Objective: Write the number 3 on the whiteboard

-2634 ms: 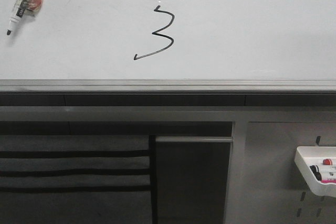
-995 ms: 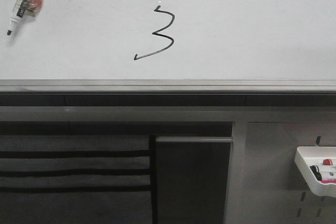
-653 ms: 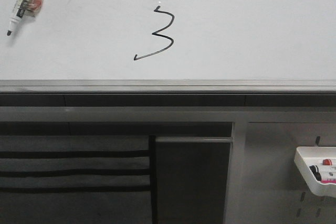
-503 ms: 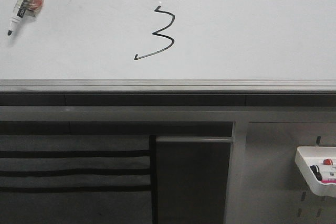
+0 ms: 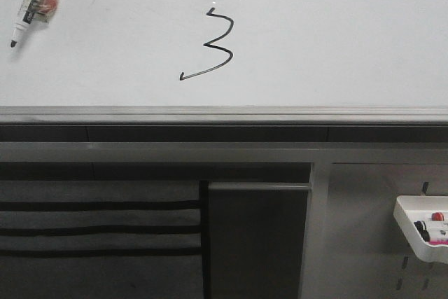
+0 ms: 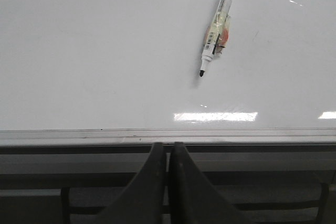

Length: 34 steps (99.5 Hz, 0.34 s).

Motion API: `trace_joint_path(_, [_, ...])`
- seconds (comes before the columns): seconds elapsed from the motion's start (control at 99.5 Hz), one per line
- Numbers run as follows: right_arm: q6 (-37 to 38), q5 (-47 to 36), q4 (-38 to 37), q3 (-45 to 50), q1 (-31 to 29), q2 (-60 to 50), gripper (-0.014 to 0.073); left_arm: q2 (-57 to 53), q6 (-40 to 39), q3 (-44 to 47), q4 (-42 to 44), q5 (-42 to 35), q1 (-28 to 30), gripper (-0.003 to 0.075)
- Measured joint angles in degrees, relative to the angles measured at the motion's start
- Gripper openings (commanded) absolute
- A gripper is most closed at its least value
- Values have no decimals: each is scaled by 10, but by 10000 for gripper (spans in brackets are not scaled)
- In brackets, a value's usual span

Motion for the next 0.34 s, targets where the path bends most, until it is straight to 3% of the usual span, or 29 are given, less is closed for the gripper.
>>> trace_joint_path(0.342, [8, 0, -6, 0, 0, 0, -74, 0, 0, 0, 0, 0, 0, -18])
